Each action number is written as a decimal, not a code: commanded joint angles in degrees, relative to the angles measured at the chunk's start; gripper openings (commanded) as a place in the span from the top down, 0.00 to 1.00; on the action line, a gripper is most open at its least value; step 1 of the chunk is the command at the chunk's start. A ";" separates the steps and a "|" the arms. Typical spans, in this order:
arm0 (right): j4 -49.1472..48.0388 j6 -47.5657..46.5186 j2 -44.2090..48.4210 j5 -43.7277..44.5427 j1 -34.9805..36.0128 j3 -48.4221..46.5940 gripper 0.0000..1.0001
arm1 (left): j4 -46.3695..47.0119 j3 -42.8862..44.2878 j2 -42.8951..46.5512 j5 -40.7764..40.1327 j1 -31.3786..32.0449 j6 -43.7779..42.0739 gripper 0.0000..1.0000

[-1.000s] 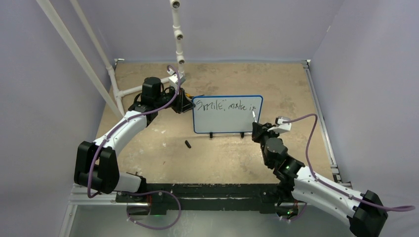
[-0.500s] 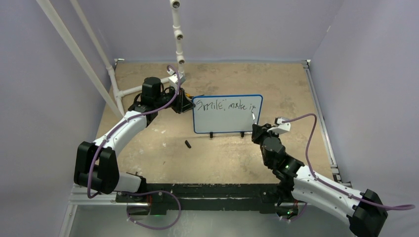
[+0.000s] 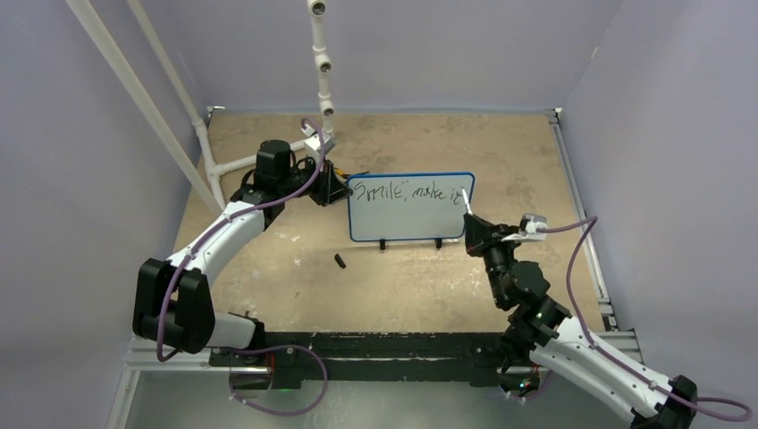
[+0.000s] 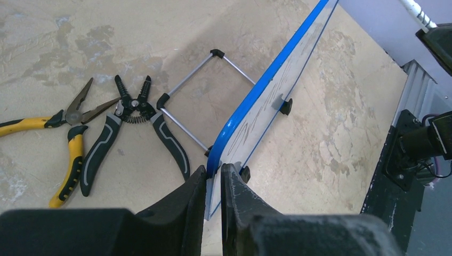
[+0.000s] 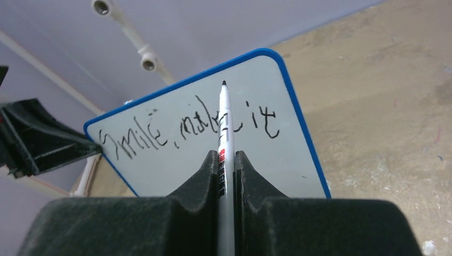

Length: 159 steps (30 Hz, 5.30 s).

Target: Write a sentence on the whiteboard

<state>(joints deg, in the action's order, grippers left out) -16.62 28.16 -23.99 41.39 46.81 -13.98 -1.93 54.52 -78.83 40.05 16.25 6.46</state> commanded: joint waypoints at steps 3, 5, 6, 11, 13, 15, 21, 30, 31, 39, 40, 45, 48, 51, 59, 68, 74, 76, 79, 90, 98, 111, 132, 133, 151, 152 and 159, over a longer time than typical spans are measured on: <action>0.23 -6.57 2.28 -13.39 -0.22 -0.82 1.00 | -1.00 0.45 3.06 -2.29 -0.08 0.66 0.76; -1.47 -7.82 2.29 -17.96 -0.16 -0.62 1.00 | -1.74 0.82 2.94 -3.25 -0.10 0.68 0.71; -2.01 -8.30 1.97 -20.01 -0.14 -0.54 1.00 | -1.90 0.92 2.85 -3.57 -0.16 0.73 0.68; -8.10 -10.83 -3.72 -29.05 0.14 0.04 1.00 | -1.34 0.98 2.12 -2.50 -0.17 1.50 0.60; -10.86 -11.93 -7.46 -30.12 0.78 -0.15 1.00 | -0.94 0.93 1.97 -2.12 -0.18 1.70 0.62; -14.86 -13.62 -10.87 -31.28 1.91 -0.09 1.00 | -0.66 0.75 1.80 -2.02 -0.14 1.71 0.67; -28.80 -18.52 -21.65 -33.43 4.33 0.33 1.00 | 0.36 0.42 0.82 -1.03 -0.08 2.07 0.76; -39.01 -21.12 -34.75 -32.91 7.79 -1.49 1.00 | 1.06 0.06 0.36 -0.45 -0.08 2.88 0.79; -39.34 -21.39 -35.62 -32.30 8.16 -1.61 1.00 | 1.06 0.08 0.27 -0.61 -0.08 3.01 0.78; -41.65 -22.31 -44.78 -28.61 9.28 -5.62 1.00 | 3.43 -0.29 -0.77 0.20 0.69 3.74 0.75; -41.99 -22.36 -46.01 -28.18 9.37 -6.19 1.00 | 3.43 -0.25 -0.88 0.20 0.83 3.81 0.75; -41.64 -22.42 -51.75 -25.93 9.62 -10.09 1.00 | 3.45 -0.34 -1.39 0.04 1.75 3.71 0.77; -41.22 -22.45 -53.70 -25.45 9.71 -11.48 1.00 | 3.43 -0.29 -1.42 -0.12 1.92 3.65 0.80; -40.96 -22.36 -54.57 -25.29 9.79 -11.75 1.00 | 3.26 -0.29 -1.42 -0.51 1.94 3.61 0.81; -38.45 -21.84 -56.95 -22.89 9.79 -13.50 1.00 | 2.03 0.23 -2.28 -3.05 1.94 3.39 0.82; -37.74 -21.57 -58.25 -22.34 9.81 -14.32 1.00 | 2.19 0.26 -2.64 -3.25 1.94 3.72 0.80; -36.94 -21.23 -59.01 -20.92 9.80 -14.97 1.00 | 2.37 0.23 -2.74 -2.92 2.03 3.87 0.81; -36.51 -21.13 -59.54 -20.65 9.81 -15.38 1.00 | 2.44 0.24 -2.74 -2.63 2.03 3.83 0.82; -36.12 -21.02 -60.17 -20.69 9.80 -15.85 1.00 | 2.46 0.24 -2.67 -2.44 2.03 3.94 0.83; -34.59 -20.68 -60.76 -21.13 9.88 -16.37 1.00 | 2.55 0.28 -2.41 -2.26 2.07 3.98 0.85; -33.15 -19.46 -59.75 -20.07 9.97 -15.41 1.00 | 2.55 0.23 -2.30 -2.47 2.05 3.82 0.85; -35.18 -20.42 -54.65 -18.92 10.21 -12.04 1.00 | 2.46 0.24 -2.03 -2.53 2.04 3.82 0.85; -33.90 -20.87 -56.96 -17.14 10.23 -14.24 1.00 | 2.46 0.19 -1.77 -2.61 2.04 3.77 0.85; -33.79 -20.87 -56.92 -17.26 10.23 -14.19 1.00 | 2.46 0.25 -1.77 -2.61 2.05 3.76 0.85; -29.67 -18.96 -56.56 -16.67 10.32 -13.72 1.00 | 2.46 0.26 -1.68 -2.63 2.11 3.74 0.85; -29.76 -18.89 -56.33 -16.07 10.32 -13.54 1.00 | 2.46 0.24 -1.68 -2.61 2.06 3.74 0.85; -29.73 -18.36 -54.54 -12.45 10.32 -12.84 1.00 | 2.55 0.19 -1.68 -2.57 2.04 3.84 0.85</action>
<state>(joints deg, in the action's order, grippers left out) -46.94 9.56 -80.64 23.31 57.56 -26.46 -0.95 54.48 -81.65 36.60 18.06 9.89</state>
